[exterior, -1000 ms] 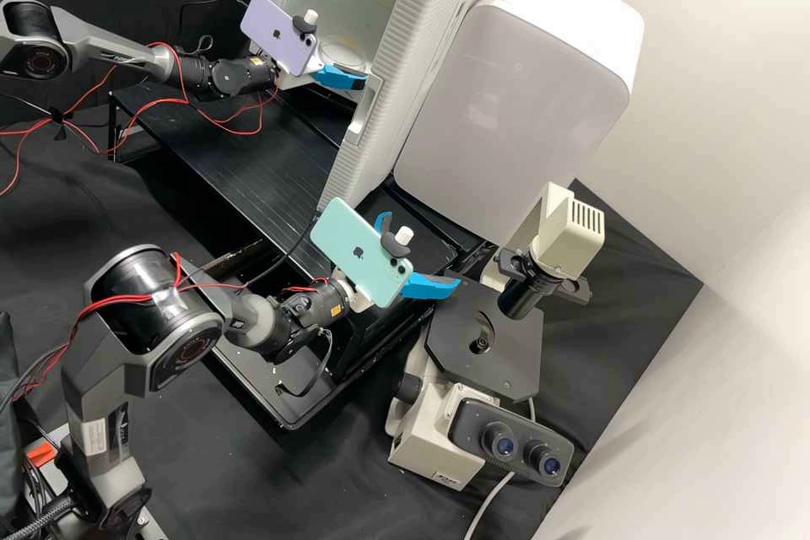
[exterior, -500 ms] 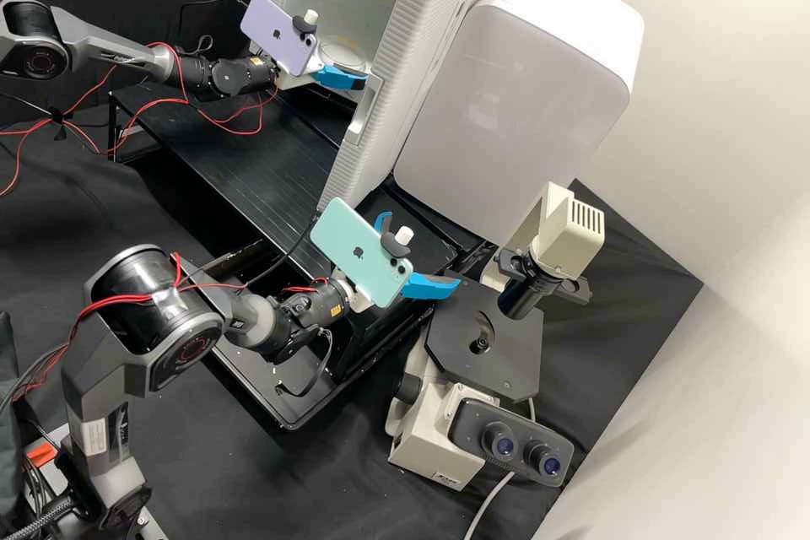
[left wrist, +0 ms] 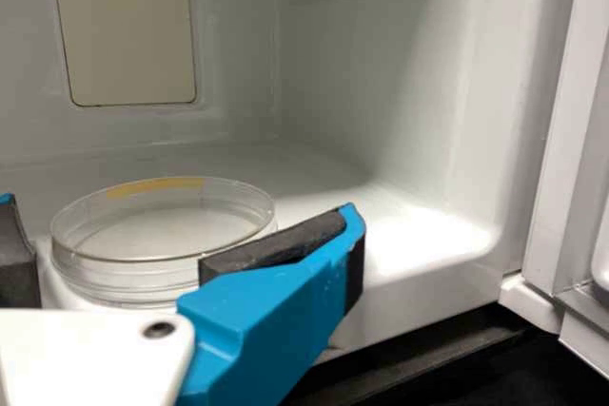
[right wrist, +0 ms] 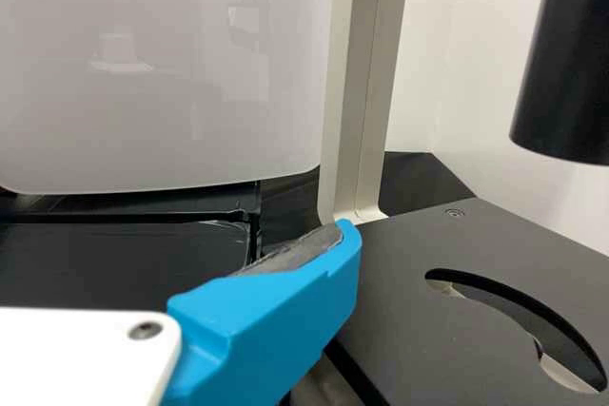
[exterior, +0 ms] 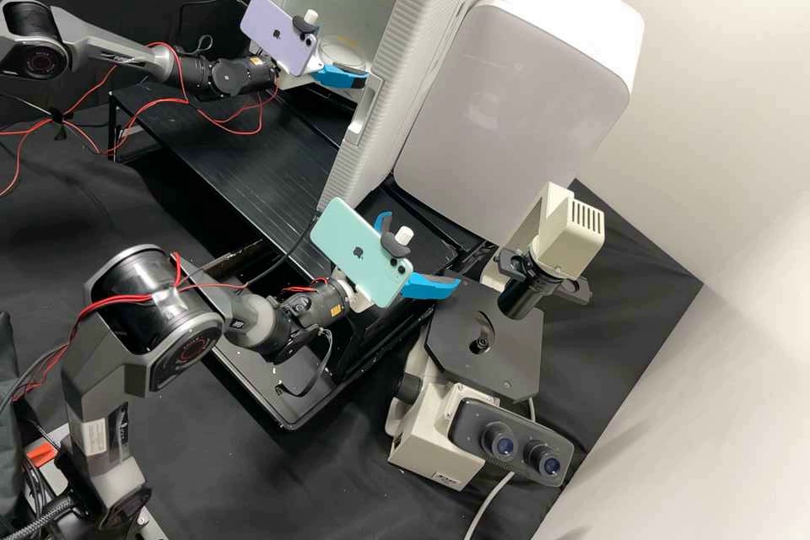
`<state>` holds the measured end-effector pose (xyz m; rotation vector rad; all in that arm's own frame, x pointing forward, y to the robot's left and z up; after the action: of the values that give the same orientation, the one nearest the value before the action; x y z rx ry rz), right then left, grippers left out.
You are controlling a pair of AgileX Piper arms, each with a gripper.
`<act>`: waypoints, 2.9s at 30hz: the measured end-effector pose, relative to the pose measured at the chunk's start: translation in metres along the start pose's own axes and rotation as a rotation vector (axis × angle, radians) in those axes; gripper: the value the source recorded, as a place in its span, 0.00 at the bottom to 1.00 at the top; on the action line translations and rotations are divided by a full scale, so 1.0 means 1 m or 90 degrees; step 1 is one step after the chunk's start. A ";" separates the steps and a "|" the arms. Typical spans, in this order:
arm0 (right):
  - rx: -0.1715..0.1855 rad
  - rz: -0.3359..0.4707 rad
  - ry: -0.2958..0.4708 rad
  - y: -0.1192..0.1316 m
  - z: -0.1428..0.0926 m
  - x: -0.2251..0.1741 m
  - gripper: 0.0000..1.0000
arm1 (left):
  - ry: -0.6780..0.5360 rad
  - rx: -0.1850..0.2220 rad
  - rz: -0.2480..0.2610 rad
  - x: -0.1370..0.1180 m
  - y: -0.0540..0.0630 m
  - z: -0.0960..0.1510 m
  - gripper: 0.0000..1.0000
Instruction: Take the petri dish out of the incubator
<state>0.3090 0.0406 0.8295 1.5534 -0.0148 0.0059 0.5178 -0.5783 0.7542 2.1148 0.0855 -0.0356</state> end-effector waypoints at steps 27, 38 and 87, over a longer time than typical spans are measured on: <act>0.000 0.000 0.000 0.000 0.000 0.000 1.00 | 0.008 -0.001 0.005 0.000 0.002 -0.001 0.00; 0.000 0.000 0.000 0.000 0.000 0.000 1.00 | 0.009 -0.003 0.007 0.000 0.002 -0.001 0.00; 0.000 0.000 0.000 0.000 0.000 0.000 1.00 | -0.197 0.015 -0.055 -0.196 -0.009 -0.034 0.00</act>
<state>0.3090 0.0406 0.8295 1.5534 -0.0148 0.0059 0.3213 -0.5533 0.7758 2.1036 -0.0079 -0.4155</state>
